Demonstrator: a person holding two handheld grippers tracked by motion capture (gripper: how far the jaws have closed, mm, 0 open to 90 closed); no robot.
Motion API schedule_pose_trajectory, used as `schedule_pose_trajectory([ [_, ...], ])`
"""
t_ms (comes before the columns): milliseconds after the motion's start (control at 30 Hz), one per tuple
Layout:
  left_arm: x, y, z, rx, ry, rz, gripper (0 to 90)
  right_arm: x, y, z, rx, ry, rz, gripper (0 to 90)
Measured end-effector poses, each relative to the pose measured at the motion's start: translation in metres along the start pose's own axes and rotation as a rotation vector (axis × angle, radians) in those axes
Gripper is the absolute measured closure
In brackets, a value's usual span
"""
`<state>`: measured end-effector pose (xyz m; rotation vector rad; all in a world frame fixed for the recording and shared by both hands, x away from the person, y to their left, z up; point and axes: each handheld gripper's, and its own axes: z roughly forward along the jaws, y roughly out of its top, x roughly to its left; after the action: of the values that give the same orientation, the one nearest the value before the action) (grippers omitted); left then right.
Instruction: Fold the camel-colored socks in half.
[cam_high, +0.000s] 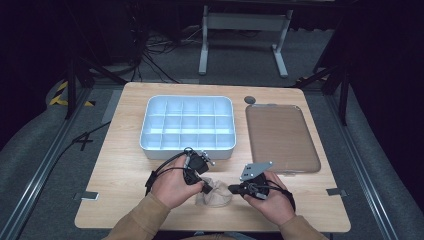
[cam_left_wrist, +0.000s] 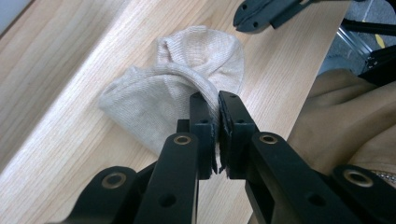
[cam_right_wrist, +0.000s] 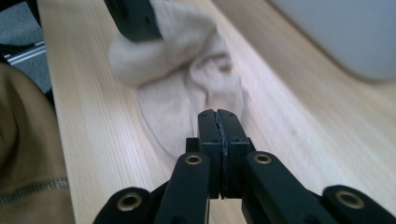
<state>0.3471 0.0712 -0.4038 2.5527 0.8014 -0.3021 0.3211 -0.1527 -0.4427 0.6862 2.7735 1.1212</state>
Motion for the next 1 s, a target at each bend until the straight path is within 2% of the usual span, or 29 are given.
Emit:
schedule_pose_trajectory([
  [33,-0.001,0.000,0.001,-0.002,0.001,-0.005,84.9,-0.001,-0.003,0.005,0.025,0.007,0.010,90.0],
  [100,-0.001,0.000,-0.001,-0.008,0.002,-0.001,85.0,0.000,-0.007,0.015,0.058,0.014,-0.001,90.0],
  [200,-0.002,0.001,-0.001,-0.022,-0.005,-0.001,84.9,0.000,-0.008,0.021,0.069,0.020,0.001,90.0],
  [333,-0.005,0.005,0.004,-0.019,0.010,0.027,84.9,-0.002,-0.009,0.022,0.054,0.033,0.015,90.0],
  [533,-0.006,0.009,0.012,-0.005,-0.005,0.025,85.0,-0.001,-0.006,0.025,0.050,0.049,0.020,90.0],
  [767,-0.003,0.011,0.021,0.010,0.019,0.022,84.9,0.002,-0.006,0.025,0.051,0.049,0.008,90.0],
  [933,-0.003,0.012,0.026,-0.004,0.023,0.023,83.6,0.003,-0.004,0.023,0.038,0.040,-0.007,90.0],
  [1000,-0.005,0.010,0.023,-0.039,-0.002,0.023,76.1,0.006,-0.001,0.017,0.016,0.032,-0.018,90.0],
])
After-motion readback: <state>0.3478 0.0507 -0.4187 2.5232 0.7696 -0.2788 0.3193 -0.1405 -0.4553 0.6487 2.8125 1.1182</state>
